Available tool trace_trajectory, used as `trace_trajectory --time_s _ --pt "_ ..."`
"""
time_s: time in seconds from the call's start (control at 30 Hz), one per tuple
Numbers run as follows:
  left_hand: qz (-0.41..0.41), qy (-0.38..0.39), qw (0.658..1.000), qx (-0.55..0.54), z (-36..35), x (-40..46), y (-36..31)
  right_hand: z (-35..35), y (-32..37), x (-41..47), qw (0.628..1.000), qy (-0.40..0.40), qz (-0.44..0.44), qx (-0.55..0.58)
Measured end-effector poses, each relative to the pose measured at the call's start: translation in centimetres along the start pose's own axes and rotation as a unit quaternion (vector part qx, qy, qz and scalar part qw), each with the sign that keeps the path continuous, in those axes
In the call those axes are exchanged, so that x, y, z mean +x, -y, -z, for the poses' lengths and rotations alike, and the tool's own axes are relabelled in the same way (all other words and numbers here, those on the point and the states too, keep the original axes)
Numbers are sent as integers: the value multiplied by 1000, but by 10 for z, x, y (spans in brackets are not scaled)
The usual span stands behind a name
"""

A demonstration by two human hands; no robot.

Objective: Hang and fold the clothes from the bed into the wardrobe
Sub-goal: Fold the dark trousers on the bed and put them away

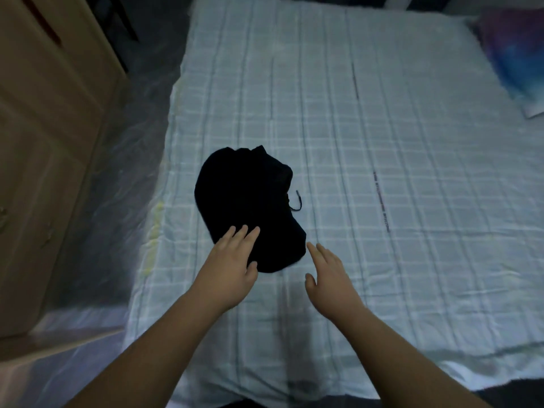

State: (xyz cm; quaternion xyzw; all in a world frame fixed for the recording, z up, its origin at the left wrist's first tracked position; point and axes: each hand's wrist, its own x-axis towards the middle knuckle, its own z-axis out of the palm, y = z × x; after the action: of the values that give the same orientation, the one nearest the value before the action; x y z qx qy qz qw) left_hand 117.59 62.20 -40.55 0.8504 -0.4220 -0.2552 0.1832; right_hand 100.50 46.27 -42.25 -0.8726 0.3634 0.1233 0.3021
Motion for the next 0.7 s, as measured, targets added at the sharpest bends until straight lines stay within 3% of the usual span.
trace_trajectory --time_s 0.17,0.37,0.57,0.7 --pt "-24 62 997 44 -32 98 23 -22 -30 82 989 -7 -74 126" --pt "-27 95 994 53 -81 175 30 -64 -61 159 947 -17 -178 267" --pt "32 74 997 -7 -96 170 49 -92 -73 211 914 -39 -250 316" --pt "52 87 995 -3 -95 151 59 -90 -53 209 916 37 -220 333"
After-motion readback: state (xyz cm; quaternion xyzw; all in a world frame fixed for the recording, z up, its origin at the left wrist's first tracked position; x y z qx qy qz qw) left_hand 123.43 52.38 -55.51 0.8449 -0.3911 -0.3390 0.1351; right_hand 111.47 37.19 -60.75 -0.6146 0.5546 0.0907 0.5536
